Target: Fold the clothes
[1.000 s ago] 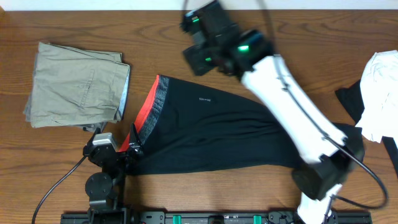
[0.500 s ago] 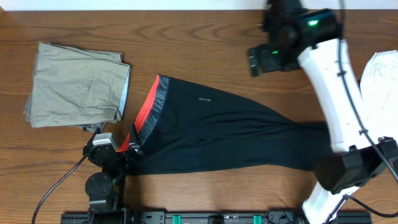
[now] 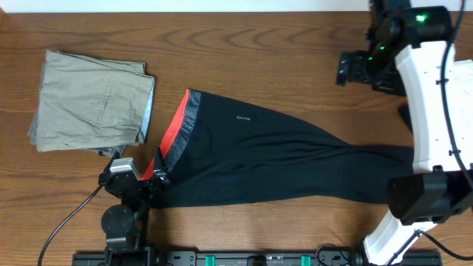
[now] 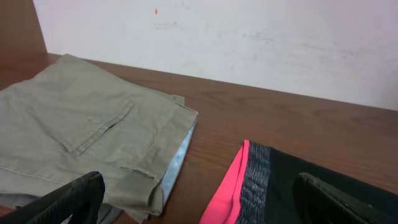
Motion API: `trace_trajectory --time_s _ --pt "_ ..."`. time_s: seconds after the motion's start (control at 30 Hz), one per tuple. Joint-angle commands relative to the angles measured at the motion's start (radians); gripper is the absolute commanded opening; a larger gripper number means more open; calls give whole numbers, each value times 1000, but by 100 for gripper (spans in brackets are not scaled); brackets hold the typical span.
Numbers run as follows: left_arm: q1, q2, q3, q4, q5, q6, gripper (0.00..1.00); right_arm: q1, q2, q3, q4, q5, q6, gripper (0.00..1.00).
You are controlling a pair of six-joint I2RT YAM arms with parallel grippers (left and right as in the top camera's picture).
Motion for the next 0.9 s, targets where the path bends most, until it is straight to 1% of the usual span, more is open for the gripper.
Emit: trace_trajectory --time_s 0.0,0.17,0.2,0.33,0.47,0.57,0.63,0.8,0.87 --pt "4 1 -17 -7 19 -13 98 -58 2 -7 -9 37 68 99" --pt "4 1 -16 138 296 -13 98 -83 2 -8 -50 39 63 99" --pt "4 1 -12 151 316 -18 98 -82 2 -8 -55 40 63 99" --pt "4 18 32 149 320 -65 98 -82 2 -8 -48 50 56 99" --pt "4 105 132 105 336 -64 98 -82 2 -8 -23 49 56 99" --pt "4 256 271 5 336 -31 98 -82 2 -8 -15 48 56 99" --pt "4 383 390 -98 335 11 98 -82 2 -8 -15 48 56 99" --pt "4 729 747 -440 335 185 98 -78 2 -8 -18 49 56 99" --pt "4 829 855 -534 333 240 98 -76 3 -8 -20 49 56 99"
